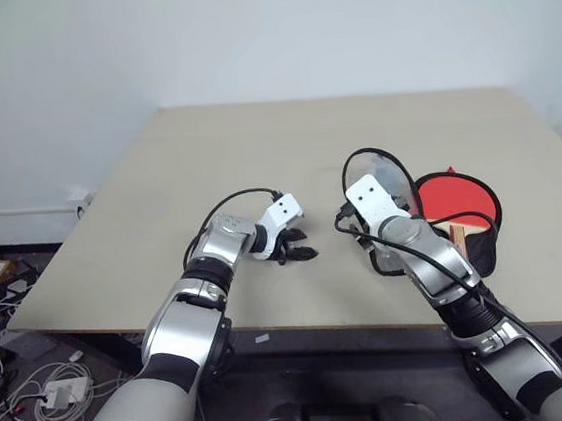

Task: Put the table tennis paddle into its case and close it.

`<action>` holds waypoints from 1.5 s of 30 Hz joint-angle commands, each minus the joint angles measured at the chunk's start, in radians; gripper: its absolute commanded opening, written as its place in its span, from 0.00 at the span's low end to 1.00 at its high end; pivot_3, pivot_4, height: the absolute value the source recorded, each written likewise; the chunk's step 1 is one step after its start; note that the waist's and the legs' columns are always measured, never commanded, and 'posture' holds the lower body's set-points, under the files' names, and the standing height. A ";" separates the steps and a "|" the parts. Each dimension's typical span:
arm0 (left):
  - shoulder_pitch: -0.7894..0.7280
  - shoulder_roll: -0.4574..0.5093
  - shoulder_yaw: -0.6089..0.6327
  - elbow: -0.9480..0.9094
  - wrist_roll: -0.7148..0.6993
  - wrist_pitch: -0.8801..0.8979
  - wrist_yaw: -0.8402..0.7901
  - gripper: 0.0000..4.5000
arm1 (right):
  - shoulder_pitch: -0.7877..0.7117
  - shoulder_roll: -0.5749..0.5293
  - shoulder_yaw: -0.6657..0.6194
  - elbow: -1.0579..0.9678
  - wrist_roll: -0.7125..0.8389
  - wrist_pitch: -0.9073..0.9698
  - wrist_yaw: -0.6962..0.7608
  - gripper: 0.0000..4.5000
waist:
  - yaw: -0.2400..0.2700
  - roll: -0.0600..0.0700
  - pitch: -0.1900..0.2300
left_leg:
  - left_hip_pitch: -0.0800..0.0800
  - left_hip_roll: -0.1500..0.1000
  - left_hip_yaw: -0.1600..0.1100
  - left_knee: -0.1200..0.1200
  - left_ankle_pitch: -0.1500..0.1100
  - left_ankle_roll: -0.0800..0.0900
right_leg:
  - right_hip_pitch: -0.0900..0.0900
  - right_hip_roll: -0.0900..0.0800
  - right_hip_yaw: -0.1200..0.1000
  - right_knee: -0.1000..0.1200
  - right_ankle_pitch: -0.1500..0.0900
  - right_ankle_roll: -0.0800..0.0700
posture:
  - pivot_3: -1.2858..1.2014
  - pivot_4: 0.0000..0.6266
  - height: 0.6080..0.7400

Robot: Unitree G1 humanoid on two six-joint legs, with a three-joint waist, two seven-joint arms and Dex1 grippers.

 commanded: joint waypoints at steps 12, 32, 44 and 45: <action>0.013 0.000 -0.017 -0.024 0.012 -0.005 -0.021 0.62 | -0.015 -0.018 -0.227 -0.071 -0.134 -0.118 -0.232 0.00 | 0.000 0.000 0.000 | 0.000 0.000 0.000 0.000 0.000 0.000 | 0.000 0.000 0.000 0.000 0.000 0.000 | 0.52 0.00 1.00; 0.021 -0.013 -0.013 -0.088 -0.006 0.018 -0.098 0.62 | 0.116 -0.101 -0.499 -0.104 -0.149 0.073 -0.174 0.05 | 0.001 0.000 0.000 | 0.000 -0.001 0.001 0.000 0.000 0.000 | 0.000 -0.001 0.000 0.000 0.001 -0.002 | 0.52 0.00 1.00; 0.023 -0.014 -0.009 -0.090 -0.010 0.020 -0.098 0.62 | 0.092 0.034 -0.736 -0.101 -0.091 0.001 -0.270 0.95 | -0.002 0.001 0.000 | 0.001 0.000 0.000 -0.001 0.000 0.000 | 0.000 -0.001 0.000 0.001 0.001 -0.003 | 0.52 0.00 1.00; 0.024 -0.015 -0.010 -0.087 -0.008 0.017 -0.094 0.62 | 0.098 0.013 -0.708 -0.103 -0.133 -0.038 -0.312 1.00 | -0.001 0.001 0.000 | 0.001 0.000 0.000 -0.001 0.000 0.000 | 0.000 -0.001 0.000 0.001 0.001 -0.003 | 0.52 0.00 1.00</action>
